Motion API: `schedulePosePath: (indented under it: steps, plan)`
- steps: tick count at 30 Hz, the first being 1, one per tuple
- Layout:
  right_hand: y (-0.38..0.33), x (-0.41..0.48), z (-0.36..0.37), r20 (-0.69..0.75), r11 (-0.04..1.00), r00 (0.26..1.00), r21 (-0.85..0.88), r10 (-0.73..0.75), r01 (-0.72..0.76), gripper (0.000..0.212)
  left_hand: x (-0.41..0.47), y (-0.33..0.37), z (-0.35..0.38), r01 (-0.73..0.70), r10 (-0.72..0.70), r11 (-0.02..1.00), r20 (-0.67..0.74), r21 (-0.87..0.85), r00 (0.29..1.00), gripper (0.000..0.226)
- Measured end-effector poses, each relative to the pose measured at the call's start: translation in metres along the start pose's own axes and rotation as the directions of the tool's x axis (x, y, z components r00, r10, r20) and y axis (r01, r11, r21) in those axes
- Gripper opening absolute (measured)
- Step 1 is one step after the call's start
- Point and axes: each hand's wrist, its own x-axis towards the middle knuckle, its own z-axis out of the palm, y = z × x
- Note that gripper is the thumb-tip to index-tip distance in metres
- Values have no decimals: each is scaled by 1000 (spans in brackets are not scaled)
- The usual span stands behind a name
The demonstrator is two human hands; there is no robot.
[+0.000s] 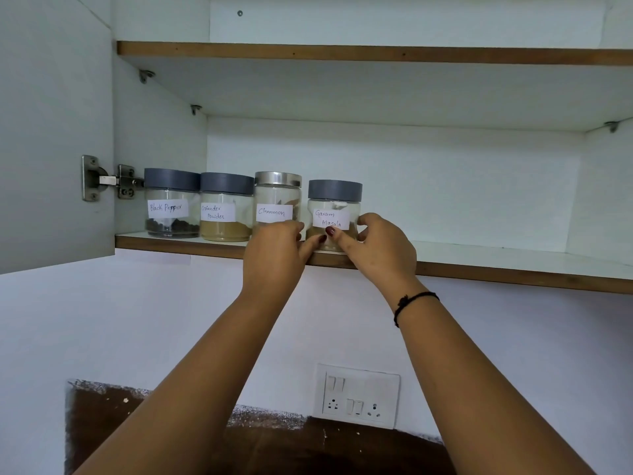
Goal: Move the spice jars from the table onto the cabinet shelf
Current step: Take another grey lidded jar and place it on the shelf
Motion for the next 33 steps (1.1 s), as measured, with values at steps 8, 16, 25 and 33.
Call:
schedulePosePath:
  steps: [8, 16, 25, 33]
  plan:
    - [-2, 0, 4, -37, 999, 999, -48, -2, 0, 61, 0, -1, 2, -4, 3, 999, -21, -49, 1000, 43]
    - [-2, -1, 4, -44, 999, 999, -41, 2, -4, 61, -1, -1, 4, 16, -18, 998, -43, -62, 999, 43]
    - [-5, -3, 3, -145, 998, 988, -21, 55, -58, 71, -2, -2, 5, 31, -32, 998, -32, -52, 999, 43]
    - [7, -17, 0, -271, 990, 958, 75, -96, 121, 25, -18, -6, -21, 152, -134, 750, 76, -643, 988, 31]
